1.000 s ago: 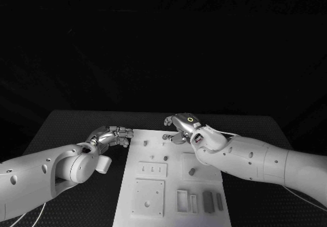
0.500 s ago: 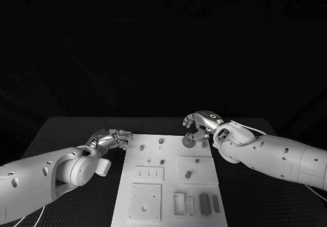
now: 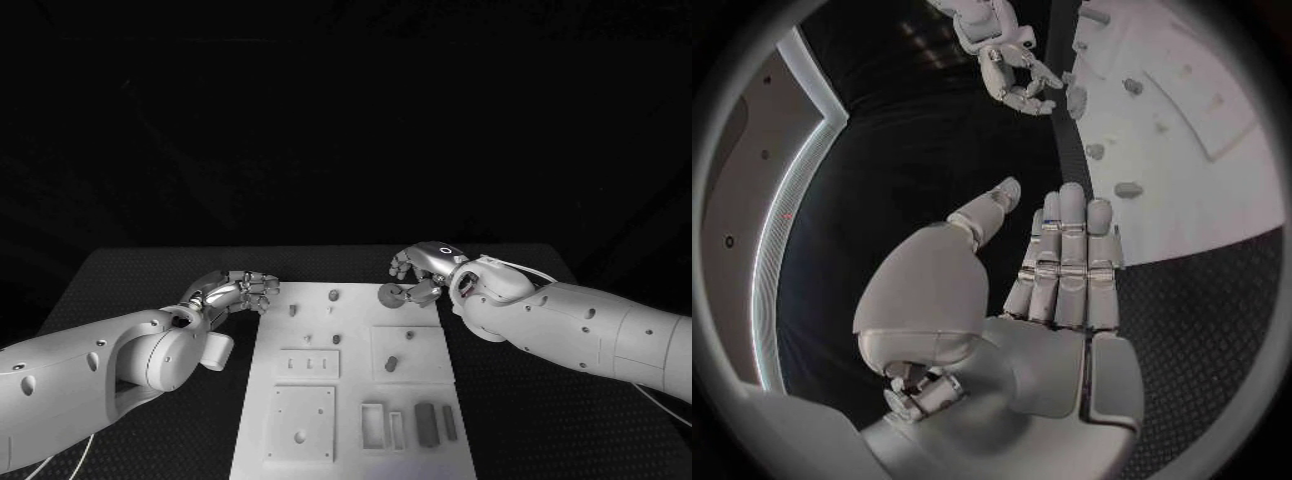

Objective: Assemble the parts on the task board

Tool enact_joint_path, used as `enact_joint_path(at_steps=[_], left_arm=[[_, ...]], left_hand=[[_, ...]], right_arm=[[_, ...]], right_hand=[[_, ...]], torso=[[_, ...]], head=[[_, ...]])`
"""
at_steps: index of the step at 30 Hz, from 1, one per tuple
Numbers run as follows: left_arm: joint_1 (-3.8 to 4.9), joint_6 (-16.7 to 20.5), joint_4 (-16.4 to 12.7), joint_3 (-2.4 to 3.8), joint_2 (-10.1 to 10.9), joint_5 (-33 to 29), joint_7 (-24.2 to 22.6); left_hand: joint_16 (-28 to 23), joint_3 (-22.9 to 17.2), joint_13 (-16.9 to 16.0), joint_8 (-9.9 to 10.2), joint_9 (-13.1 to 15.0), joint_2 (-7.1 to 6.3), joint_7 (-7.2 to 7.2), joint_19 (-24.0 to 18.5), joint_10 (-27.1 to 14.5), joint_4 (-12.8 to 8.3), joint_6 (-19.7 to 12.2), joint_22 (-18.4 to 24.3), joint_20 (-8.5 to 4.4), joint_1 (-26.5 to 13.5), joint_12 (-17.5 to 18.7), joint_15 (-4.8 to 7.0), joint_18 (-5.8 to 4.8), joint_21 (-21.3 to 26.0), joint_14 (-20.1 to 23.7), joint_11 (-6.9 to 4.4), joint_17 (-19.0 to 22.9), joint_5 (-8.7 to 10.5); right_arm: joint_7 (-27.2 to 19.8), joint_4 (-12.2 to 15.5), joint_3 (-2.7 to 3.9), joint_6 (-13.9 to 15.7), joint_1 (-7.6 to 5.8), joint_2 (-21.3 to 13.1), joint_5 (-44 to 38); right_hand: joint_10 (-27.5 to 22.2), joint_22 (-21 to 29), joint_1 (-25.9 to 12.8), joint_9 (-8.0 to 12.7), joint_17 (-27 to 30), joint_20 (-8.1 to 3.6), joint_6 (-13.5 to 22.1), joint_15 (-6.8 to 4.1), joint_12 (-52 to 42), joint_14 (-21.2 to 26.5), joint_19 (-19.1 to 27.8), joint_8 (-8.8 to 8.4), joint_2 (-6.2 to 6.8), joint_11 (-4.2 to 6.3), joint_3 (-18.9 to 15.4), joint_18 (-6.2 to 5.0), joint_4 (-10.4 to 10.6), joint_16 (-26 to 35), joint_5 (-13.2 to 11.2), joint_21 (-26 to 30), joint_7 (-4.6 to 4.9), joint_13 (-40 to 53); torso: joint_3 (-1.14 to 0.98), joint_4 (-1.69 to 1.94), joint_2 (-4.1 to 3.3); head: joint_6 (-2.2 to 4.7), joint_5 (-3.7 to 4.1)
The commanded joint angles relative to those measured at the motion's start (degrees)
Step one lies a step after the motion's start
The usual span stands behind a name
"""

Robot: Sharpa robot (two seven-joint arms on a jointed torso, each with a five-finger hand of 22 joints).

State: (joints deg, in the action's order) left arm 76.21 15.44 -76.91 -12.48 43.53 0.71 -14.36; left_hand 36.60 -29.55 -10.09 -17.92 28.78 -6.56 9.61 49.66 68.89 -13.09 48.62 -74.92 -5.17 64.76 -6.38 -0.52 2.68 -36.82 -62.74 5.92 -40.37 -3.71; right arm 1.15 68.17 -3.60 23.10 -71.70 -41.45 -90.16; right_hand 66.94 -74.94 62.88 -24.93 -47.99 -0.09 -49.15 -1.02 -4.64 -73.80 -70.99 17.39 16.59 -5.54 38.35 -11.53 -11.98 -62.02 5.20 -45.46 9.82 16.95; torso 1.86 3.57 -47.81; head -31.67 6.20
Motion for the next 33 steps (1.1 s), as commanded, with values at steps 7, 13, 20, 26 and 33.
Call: enact_joint_path(at_steps=[7, 13, 20, 26, 33], left_arm=[[-0.09, -0.7, -0.1, 0.01, -0.2, -0.2, -0.4], [-0.09, -0.7, -0.3, 0.01, -0.1, -0.2, -0.4], [-0.08, -0.7, -0.5, 0.02, 0.1, -0.2, -0.3], [-0.08, -0.8, -0.7, 0.03, 0.1, -0.2, -0.3], [-0.08, -0.7, -0.8, 0.03, 0.3, -0.1, -0.3]], left_hand=[[-0.2, -0.1, -0.1, 0.2, 0.1, 0.02, 0.27, -0.5, 0.0, -0.3, -0.2, -0.5, 0.05, -0.8, 0.2, -0.04, 0.77, -0.4, 0.3, 0.33, -0.1, -0.10], [-0.2, -0.1, -0.1, 0.2, 0.1, 0.01, 0.27, -0.5, -0.1, -0.3, -0.2, -0.5, 0.05, -0.8, 0.2, -0.05, 0.78, -0.4, 0.3, 0.34, -0.1, -0.10], [-0.2, -0.1, -0.1, 0.3, 0.1, 0.00, 0.28, -0.5, -0.1, -0.3, -0.2, -0.5, 0.05, -0.8, 0.2, -0.05, 0.78, -0.4, 0.3, 0.35, -0.1, -0.10], [-0.3, -0.1, -0.1, 0.3, 0.1, -0.01, 0.28, -0.5, -0.1, -0.4, -0.2, -0.5, 0.06, -0.9, 0.2, -0.05, 0.78, -0.4, 0.3, 0.36, -0.1, -0.10], [-0.3, -0.1, -0.1, 0.3, 0.1, -0.02, 0.28, -0.5, -0.1, -0.4, -0.2, -0.5, 0.06, -0.9, 0.3, -0.06, 0.79, -0.4, 0.3, 0.36, -0.1, -0.10]], right_arm=[[1.9, 0.0, 0.04, -3.0, 0.04, 0.4, -1.2], [2.2, -0.7, 0.04, -4.8, 0.04, 0.9, -1.1], [2.3, -1.4, 0.04, -6.0, 0.10, 1.3, -1.2], [2.1, -2.4, 0.04, -7.2, 0.31, 1.8, -1.1], [1.9, -3.3, 0.04, -7.3, 0.67, 2.2, -0.8]], right_hand=[[6.0, -1.4, -0.5, 0.5, -2.1, -1.10, 2.5, -3.19, -23.5, 2.1, 0.1, -0.78, 0.10, 4.33, -5.5, -3.47, -1.3, -2.4, -2.5, -0.9, -1.82, 22.0], [-10.8, -1.5, -0.7, 0.6, -9.0, -2.51, 0.9, -3.49, -56.9, 3.7, 0.6, -0.18, -0.06, 3.83, -3.3, -3.47, 0.9, -8.7, -2.0, -7.8, -1.73, 52.1], [-8.4, -1.4, -0.4, 0.5, -12.2, -2.98, -1.2, -3.59, -64.3, 2.3, 0.5, 0.61, -0.86, 4.00, -0.9, -3.47, 1.8, -10.8, -1.3, -12.1, -1.93, 55.1], [-6.2, -1.2, -0.2, 0.5, -14.5, -3.01, -2.4, -3.70, -66.7, 1.1, 0.5, 1.07, -1.58, 4.12, 1.0, -3.47, 2.4, -11.7, -1.5, -12.9, -2.07, 56.4], [-5.9, -1.2, -0.1, 0.6, -15.4, -3.00, -2.7, -3.70, -67.2, 0.7, 0.5, 1.04, -1.79, 4.12, 2.0, -3.47, 2.7, -11.9, -1.8, -13.3, -2.07, 56.5]], torso=[[0.15, 0.16, 0.04], [0.15, 0.06, 0.03], [0.14, 0.03, 0.07], [0.09, 0.09, 0.09], [0.06, 0.00, 0.05]], head=[[-0.69, -0.17], [-0.91, -0.44], [-1.15, -0.51], [-1.40, -0.57], [-1.61, -0.83]])
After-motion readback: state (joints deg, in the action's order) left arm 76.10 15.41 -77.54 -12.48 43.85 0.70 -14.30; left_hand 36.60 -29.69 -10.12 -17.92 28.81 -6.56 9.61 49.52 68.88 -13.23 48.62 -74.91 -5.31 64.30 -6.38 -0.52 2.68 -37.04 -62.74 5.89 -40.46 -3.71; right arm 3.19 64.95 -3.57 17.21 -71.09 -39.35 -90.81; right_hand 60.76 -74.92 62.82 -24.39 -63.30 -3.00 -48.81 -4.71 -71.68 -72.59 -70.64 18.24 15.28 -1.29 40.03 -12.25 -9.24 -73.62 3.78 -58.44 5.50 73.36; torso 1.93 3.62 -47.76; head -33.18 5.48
